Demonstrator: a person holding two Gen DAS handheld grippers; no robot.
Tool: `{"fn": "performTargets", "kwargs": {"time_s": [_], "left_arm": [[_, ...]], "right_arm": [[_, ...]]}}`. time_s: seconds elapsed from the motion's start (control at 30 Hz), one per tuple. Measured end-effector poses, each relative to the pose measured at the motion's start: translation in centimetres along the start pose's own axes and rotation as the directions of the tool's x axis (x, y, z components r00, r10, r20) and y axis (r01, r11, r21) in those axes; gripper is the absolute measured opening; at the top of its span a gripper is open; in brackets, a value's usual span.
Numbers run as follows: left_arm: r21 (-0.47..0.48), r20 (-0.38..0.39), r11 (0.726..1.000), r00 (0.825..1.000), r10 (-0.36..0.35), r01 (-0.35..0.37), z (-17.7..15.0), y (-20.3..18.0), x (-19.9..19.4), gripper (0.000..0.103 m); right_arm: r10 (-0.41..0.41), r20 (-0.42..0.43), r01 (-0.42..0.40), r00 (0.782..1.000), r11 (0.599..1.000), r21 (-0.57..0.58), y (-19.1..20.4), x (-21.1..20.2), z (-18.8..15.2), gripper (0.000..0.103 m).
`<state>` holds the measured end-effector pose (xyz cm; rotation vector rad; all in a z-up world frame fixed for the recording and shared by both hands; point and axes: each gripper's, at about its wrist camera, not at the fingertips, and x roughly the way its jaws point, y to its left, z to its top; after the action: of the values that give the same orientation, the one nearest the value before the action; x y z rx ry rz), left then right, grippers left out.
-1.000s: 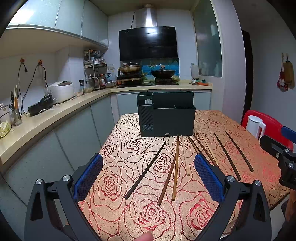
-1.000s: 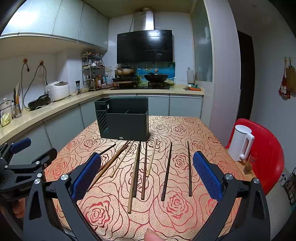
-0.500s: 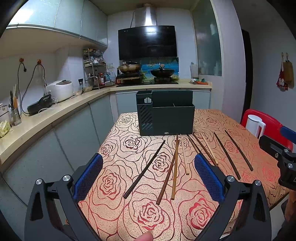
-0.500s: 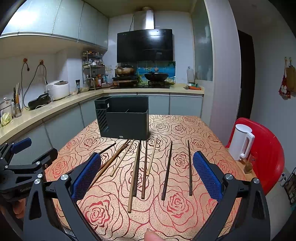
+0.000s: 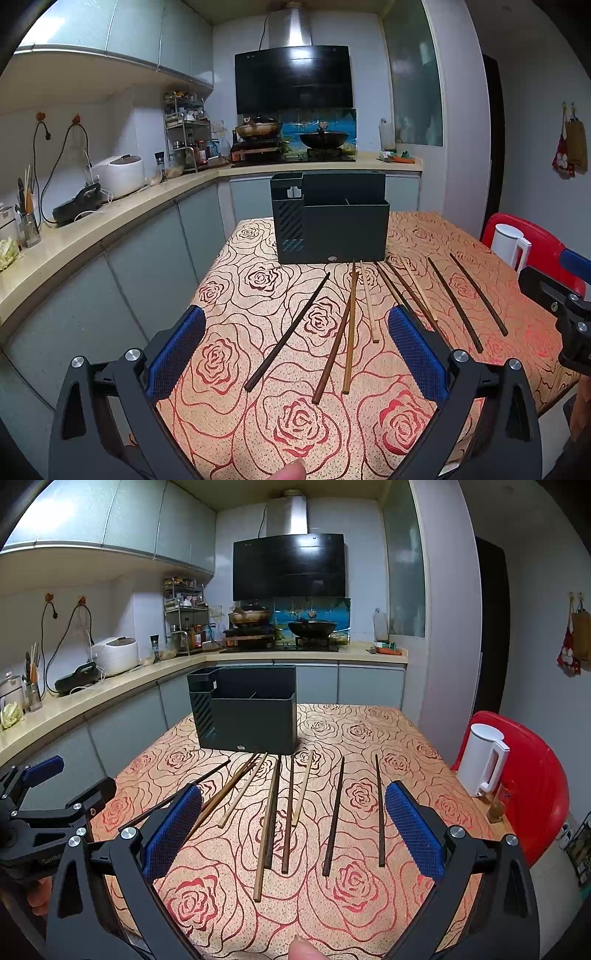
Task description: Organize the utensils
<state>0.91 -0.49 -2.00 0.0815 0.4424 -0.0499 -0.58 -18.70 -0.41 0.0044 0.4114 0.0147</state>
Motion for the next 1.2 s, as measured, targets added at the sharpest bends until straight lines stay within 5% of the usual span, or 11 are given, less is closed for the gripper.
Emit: {"fn": "performTargets", "kwargs": {"time_s": [0.33,0.67,0.97,1.2], "left_arm": [[-0.02,-0.027,1.0,1.0,-0.011,0.01,0.4,1.5,1.0,0.096],[-0.166,-0.144,0.984,0.986,-0.089,0.064,0.6,7.0,4.9,0.096],[0.002,-0.27,0.997,0.961,-0.069,0.072,-2.8,5.9,9.8,0.095],[0.047,-0.332,0.994,0.94,-0.077,0.098,-4.0,5.3,12.0,0.059]], "right_arm": [[0.002,-0.002,-0.002,1.0,1.0,0.011,-0.4,0.1,0.2,0.096],[-0.008,-0.041,0.009,0.999,1.0,0.014,-1.4,1.6,0.3,0.096],[-0.028,-0.078,0.032,0.997,0.999,0.044,-3.3,3.5,0.1,0.096],[-0.031,-0.09,0.038,0.995,0.997,0.074,-5.0,4.6,0.0,0.096]]}}
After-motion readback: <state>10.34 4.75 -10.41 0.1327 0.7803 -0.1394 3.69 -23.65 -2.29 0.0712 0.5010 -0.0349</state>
